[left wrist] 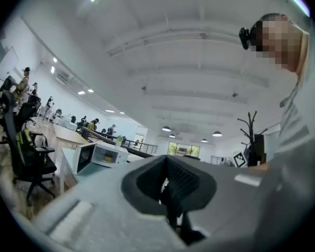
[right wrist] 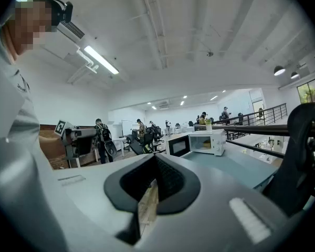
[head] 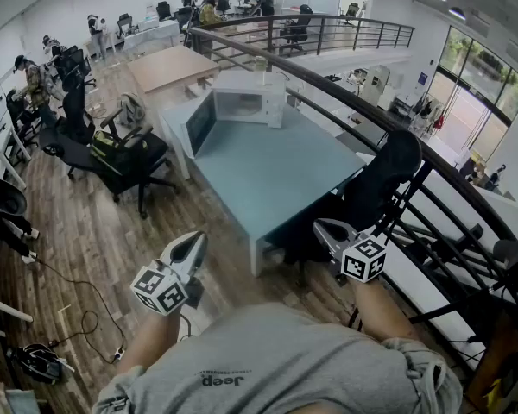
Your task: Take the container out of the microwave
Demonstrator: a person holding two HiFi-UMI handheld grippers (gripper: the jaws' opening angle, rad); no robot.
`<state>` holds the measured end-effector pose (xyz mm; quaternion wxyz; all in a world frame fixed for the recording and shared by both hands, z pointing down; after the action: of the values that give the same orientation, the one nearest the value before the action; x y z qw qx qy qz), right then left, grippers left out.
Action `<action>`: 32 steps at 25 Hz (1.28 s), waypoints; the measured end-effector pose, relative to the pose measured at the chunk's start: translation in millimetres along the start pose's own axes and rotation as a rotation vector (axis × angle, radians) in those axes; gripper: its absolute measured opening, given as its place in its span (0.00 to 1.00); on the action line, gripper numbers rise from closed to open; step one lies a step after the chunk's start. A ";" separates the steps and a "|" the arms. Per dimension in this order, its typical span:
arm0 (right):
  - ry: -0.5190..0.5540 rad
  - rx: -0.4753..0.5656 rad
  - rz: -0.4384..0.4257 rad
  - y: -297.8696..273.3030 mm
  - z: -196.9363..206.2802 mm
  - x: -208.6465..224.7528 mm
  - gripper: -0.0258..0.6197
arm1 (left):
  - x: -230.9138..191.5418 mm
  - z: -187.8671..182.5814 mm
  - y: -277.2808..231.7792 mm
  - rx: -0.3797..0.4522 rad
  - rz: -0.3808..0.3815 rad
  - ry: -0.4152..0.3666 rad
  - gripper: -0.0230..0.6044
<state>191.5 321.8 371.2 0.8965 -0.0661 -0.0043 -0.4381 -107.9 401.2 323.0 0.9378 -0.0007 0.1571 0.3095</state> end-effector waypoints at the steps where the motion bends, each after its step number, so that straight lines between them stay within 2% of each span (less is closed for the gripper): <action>1: 0.001 -0.001 -0.001 0.0 0.6 -1.0 0.04 | 0.0 0.5 0.9 0.001 0.000 0.000 0.07; 11: 0.001 -0.005 -0.006 -3.9 2.9 3.4 0.04 | -2.4 4.2 -5.9 -0.001 0.004 0.004 0.07; 17: -0.052 0.006 0.005 3.4 3.1 16.9 0.05 | 4.0 4.3 -18.0 -0.001 0.007 -0.002 0.07; 25: -0.034 0.020 -0.018 39.3 -0.2 42.4 0.05 | 44.4 16.3 -49.1 0.001 0.009 -0.011 0.07; 32: -0.017 0.017 -0.075 61.8 -1.4 71.3 0.05 | 77.8 33.6 -78.3 -0.001 -0.027 -0.007 0.07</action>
<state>284.0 303.2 367.4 0.8800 -0.0618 -0.0182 -0.4706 6.5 386.3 324.5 0.9425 -0.0021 0.1539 0.2967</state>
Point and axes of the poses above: the fingertips, and each gripper's own axes: y backward along the fingers, x to its right, z out of its underside, the point moved 3 cm from there along y, backward along the fingers, and after that the axes turned 5 degrees about y, right-handed, at the moved point
